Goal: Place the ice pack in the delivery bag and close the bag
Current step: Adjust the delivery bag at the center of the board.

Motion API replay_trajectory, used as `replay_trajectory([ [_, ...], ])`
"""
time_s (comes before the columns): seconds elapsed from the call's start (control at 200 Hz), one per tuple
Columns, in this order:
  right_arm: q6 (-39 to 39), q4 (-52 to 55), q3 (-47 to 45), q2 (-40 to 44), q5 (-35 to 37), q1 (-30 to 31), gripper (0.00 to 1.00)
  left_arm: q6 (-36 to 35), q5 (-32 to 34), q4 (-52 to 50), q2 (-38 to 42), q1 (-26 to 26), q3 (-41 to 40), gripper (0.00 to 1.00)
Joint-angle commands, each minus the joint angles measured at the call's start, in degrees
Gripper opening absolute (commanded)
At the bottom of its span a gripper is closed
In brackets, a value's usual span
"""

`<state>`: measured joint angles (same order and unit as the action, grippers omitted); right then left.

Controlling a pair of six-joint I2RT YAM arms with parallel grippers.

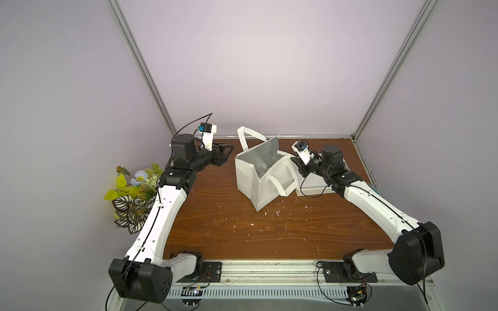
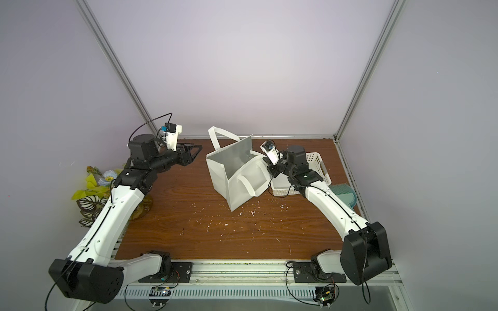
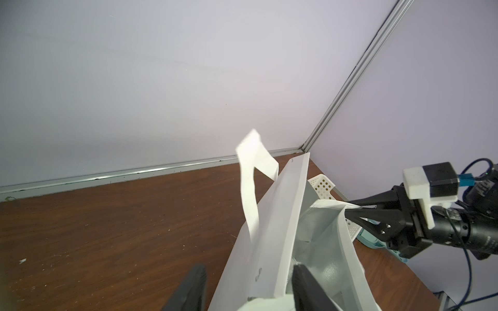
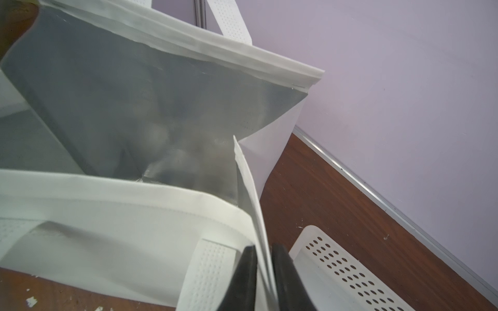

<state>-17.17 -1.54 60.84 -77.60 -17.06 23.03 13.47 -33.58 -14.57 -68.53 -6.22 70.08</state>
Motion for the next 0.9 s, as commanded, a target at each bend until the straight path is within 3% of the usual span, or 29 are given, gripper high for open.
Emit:
replay_trajectory([
  [0.0, 2.0, -2.9, 0.5, 1.4, -2.8, 0.2, 0.17, -1.3, -2.9, -0.4, -0.8, 0.4, -1.1, 0.50],
  [0.13, 2.2, -2.7, 0.6, 1.1, -2.3, 0.4, 0.17, -1.3, -7.0, -0.8, -2.0, 0.1, -1.1, 0.48],
  [0.515, 2.3, -2.4, 0.4, 0.7, -1.7, 0.5, 0.17, -4.9, -4.6, -5.4, -5.3, -4.2, 1.8, 0.46],
  [0.896, 2.4, -2.3, 0.9, -0.1, -1.7, 0.6, 0.17, -4.4, -3.3, -5.1, -5.4, -4.4, 3.2, 0.39],
])
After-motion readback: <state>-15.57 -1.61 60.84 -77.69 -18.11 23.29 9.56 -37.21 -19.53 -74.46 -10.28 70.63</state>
